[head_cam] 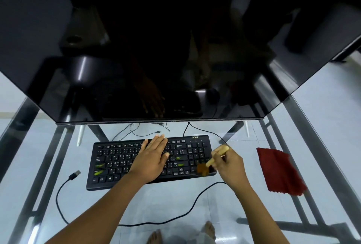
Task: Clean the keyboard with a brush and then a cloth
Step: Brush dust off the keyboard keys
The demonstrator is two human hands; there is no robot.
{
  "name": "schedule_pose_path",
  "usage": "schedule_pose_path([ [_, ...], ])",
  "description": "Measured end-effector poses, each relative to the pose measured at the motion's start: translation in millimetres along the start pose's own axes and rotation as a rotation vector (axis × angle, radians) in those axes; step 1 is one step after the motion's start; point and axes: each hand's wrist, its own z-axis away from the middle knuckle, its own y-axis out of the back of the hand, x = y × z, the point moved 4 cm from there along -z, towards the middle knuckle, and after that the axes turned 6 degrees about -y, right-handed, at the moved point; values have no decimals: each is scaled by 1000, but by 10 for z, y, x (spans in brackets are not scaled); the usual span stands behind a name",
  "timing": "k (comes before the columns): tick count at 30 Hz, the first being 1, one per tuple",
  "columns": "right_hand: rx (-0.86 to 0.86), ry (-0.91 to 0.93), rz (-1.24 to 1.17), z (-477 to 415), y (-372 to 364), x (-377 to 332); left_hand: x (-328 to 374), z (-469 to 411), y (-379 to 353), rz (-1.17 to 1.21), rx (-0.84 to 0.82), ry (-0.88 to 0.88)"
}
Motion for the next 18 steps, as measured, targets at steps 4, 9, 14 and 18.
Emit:
schedule_pose_path([
  [4, 169, -17, -118, -55, 125, 17, 1, -12, -2, 10, 0, -2],
  [9, 155, -70, -39, -77, 100, 51, -12, -13, 5, 63, 31, -8],
  [14, -61, -105, -312, -71, 24, 10, -1, -19, 22, 74, 26, 1],
  [18, 174, -63, -119, -141, 46, -71, 9, -32, 32, 114, 45, 18],
])
